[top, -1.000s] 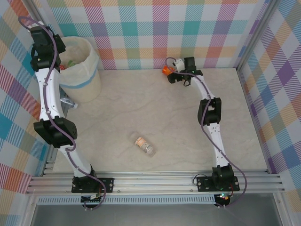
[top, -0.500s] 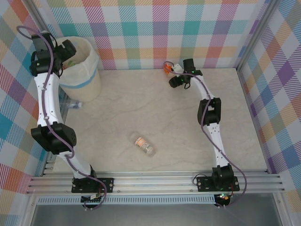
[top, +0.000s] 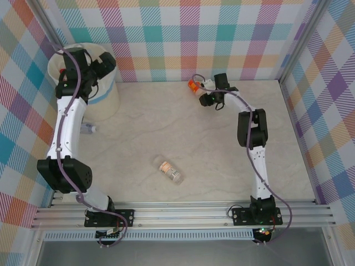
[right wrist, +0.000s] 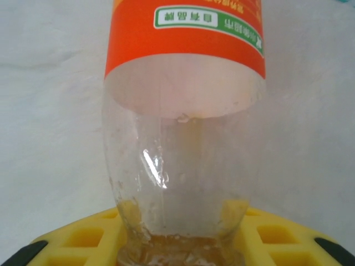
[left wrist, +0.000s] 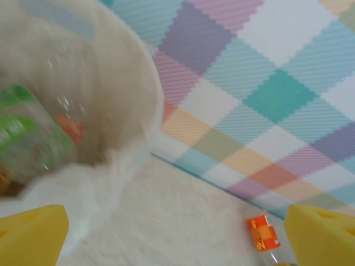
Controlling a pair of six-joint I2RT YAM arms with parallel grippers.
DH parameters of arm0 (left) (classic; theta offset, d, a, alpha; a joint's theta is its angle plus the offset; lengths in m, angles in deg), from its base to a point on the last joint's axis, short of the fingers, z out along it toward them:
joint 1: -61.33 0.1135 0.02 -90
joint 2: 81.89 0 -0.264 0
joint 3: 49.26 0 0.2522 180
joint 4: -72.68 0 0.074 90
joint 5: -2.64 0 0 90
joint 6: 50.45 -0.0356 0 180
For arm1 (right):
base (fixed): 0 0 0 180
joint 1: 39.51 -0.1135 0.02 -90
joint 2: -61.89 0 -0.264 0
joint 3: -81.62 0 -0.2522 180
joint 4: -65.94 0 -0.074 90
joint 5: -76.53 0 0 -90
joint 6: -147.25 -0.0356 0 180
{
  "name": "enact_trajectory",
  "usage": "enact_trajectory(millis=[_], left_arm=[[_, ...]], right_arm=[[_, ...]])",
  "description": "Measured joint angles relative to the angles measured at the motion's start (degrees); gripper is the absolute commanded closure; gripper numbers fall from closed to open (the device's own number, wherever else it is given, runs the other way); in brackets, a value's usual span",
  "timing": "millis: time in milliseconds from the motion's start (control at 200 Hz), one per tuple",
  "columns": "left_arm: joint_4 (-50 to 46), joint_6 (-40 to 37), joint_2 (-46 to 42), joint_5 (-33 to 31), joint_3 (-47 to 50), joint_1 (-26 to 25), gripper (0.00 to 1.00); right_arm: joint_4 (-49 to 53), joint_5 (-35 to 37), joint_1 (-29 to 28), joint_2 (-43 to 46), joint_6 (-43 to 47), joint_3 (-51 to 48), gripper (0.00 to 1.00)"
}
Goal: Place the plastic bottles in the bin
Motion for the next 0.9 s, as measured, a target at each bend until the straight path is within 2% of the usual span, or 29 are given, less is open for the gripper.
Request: enact_trajectory(millis=[205, 390, 565, 725, 900], left_arm=[[7.9, 6.3, -6.3, 3.9, 16.4, -10.2, 0.0], [23.4, 16.3, -9.8, 10.5, 31.6, -15.7, 0.0], [31.9, 21.3, -9.5, 14.6, 36.5, -18.1, 0.0], [37.2, 22.3, -8.3, 17.6, 36.5, -20.3, 0.0], [38.0, 22.3, -5.3, 17.6, 36.5, -22.1, 0.04]], right_arm=[[-15.6, -3.8, -5.9, 25.1, -11.0, -29.1, 0.77], [-23.5, -6.4, -13.5, 40.7, -18.6, -42.5, 0.75], [-27.8, -10.6, -18.5, 46.6, -25.2, -50.2, 0.74], [-30.0, -15.3, -19.1, 46.9, -29.4, -52.4, 0.73], [-34.4, -19.0, -19.7, 46.9, -33.4, -54.1, 0.71]])
